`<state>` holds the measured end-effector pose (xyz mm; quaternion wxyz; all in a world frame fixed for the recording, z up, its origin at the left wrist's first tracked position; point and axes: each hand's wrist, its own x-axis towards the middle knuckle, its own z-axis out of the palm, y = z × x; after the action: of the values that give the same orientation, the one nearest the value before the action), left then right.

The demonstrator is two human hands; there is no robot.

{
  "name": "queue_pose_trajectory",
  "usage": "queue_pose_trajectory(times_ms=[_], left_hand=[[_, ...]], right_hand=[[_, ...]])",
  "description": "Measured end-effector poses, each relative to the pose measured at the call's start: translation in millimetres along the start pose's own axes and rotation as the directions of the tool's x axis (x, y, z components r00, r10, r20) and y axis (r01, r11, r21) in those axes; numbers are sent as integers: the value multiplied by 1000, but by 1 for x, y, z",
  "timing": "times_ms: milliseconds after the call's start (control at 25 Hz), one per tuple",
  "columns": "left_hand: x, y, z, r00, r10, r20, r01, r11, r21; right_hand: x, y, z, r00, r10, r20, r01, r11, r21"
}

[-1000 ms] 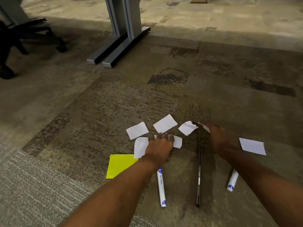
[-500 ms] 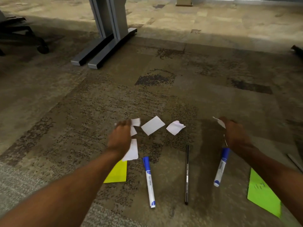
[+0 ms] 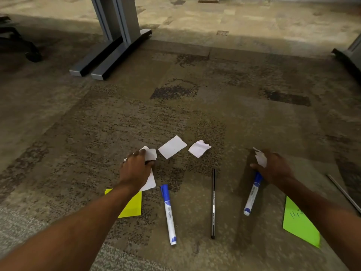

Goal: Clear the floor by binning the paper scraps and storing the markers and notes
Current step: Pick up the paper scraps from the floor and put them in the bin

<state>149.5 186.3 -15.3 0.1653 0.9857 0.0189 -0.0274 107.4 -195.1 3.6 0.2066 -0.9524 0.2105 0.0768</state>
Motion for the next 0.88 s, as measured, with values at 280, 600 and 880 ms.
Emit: queue_pose_trajectory(times_ms=[280, 600, 880], left_hand=[[0, -12, -15, 961, 197, 194, -252, 912, 323], [-9, -12, -46, 973, 166, 163, -203, 946, 252], [-52, -11, -22, 900, 214, 379, -367, 841, 398]], right_hand=[[2, 3, -8, 999, -34, -15, 33, 999, -29], [0, -17, -16, 988, -113, -103, 123, 988, 96], [11, -142, 21, 991, -122, -59, 134, 935, 327]])
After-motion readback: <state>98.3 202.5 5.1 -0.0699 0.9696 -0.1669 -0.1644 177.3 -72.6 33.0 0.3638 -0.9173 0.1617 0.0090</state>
